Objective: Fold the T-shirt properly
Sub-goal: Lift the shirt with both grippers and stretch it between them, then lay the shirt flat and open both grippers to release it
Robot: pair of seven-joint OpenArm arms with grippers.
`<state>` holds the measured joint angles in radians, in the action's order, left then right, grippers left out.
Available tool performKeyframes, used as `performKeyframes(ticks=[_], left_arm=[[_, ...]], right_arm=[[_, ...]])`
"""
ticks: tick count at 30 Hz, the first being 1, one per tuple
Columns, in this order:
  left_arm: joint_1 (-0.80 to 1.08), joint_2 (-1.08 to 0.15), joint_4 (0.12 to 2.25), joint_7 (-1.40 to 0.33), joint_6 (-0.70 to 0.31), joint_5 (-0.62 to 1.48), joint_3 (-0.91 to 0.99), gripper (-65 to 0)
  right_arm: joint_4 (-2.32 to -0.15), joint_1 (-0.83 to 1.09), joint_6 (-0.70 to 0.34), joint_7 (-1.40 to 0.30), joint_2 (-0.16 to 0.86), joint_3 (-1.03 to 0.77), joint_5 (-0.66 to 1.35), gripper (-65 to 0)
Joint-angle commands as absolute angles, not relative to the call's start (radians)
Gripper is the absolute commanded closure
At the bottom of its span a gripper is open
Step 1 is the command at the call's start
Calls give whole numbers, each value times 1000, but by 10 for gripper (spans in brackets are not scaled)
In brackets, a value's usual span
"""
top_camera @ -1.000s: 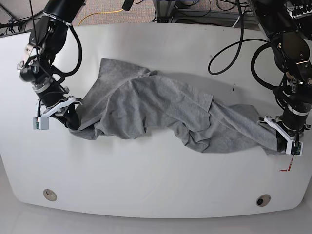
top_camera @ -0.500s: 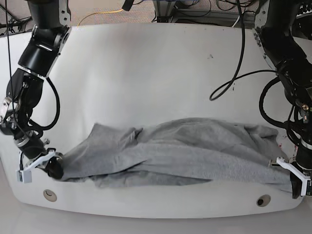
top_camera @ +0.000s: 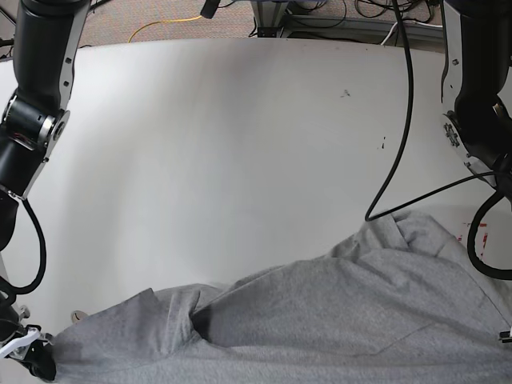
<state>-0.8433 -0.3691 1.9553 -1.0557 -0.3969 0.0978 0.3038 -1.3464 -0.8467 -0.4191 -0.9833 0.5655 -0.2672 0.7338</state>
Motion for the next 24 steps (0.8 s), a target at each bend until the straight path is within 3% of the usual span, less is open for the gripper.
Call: performKeyframes(ticks=[1, 8, 16, 24], left_arm=[[-866, -380, 1962, -1047, -392, 90, 306, 0], [-731, -375, 1969, -1047, -394, 96, 263, 0], [-460, -335, 1992, -1047, -397, 102, 269, 0], [-183, -265, 2006, -1047, -472, 101, 337, 0]], right_arm=[[-1360, -888, -417, -993, 595, -272, 740, 0], [-1362, -757, -417, -1020, 588, -343, 740, 0], [-1362, -498, -415, -1023, 591, -407, 888, 0], [-1362, -263, -437, -1061, 587, -470, 1017, 0]])
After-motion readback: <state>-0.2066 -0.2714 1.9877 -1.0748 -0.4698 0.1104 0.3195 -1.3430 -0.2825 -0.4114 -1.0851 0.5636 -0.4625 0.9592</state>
